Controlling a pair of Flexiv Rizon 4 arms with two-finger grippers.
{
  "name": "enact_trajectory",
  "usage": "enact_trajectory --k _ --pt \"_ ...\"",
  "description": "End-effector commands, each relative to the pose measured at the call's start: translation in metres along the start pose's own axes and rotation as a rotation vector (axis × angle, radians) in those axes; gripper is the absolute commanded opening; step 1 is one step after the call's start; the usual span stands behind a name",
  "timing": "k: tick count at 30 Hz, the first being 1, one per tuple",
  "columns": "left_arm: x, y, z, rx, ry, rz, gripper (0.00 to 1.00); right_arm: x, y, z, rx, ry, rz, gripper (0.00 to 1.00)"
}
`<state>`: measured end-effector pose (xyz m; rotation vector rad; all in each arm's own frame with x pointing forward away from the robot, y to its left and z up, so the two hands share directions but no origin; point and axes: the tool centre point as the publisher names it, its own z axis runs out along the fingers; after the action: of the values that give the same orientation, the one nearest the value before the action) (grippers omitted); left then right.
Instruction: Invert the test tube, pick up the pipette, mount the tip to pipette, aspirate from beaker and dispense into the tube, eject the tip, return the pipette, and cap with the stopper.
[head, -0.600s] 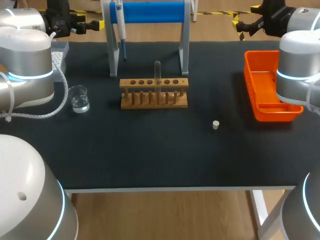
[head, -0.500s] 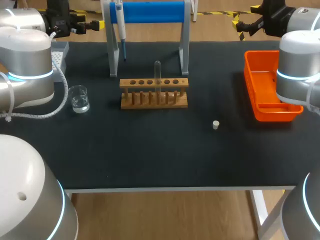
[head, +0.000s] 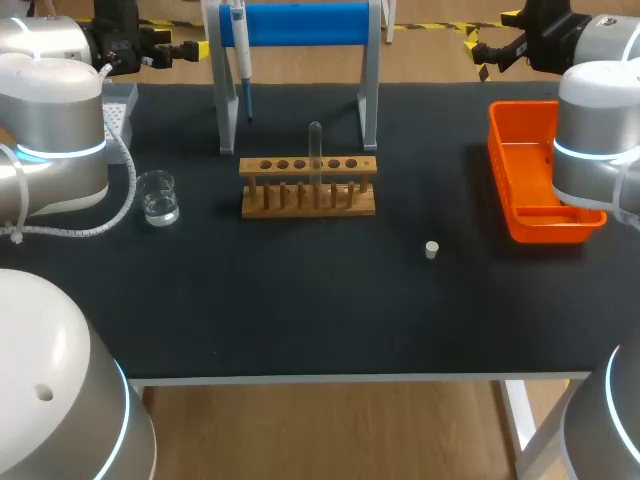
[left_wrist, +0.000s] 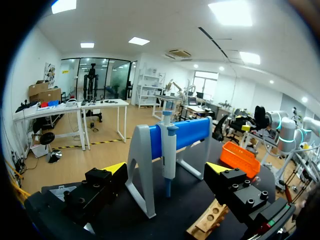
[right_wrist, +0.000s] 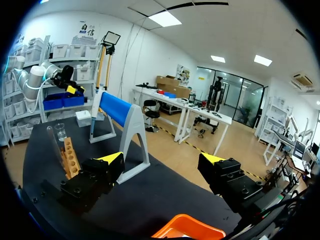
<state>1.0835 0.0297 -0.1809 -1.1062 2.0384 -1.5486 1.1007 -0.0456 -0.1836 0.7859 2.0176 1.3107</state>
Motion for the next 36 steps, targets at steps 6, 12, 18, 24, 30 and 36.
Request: enact_trajectory --k 6,12,18,24,30,36 --pt "0.000 0.001 0.000 0.002 -0.001 0.000 1.00 0.035 -0.009 -0.064 -0.070 0.098 -0.009 1.00" --pt "0.000 0.001 0.000 0.002 -0.001 0.000 1.00 0.074 -0.031 -0.103 -0.103 0.162 -0.004 1.00" --pt "0.000 0.001 0.000 0.002 -0.001 0.000 1.00 0.114 -0.052 -0.121 -0.139 0.225 0.026 1.00" --pt "0.000 0.001 0.000 0.002 -0.001 0.000 1.00 0.158 -0.077 -0.132 -0.170 0.310 0.040 1.00" --pt "0.000 0.001 0.000 0.002 -0.001 0.000 1.00 0.197 -0.093 -0.139 -0.210 0.405 0.039 1.00" --pt "0.000 0.001 0.000 0.002 -0.001 0.000 1.00 0.227 -0.098 -0.136 -0.225 0.449 0.025 1.00"
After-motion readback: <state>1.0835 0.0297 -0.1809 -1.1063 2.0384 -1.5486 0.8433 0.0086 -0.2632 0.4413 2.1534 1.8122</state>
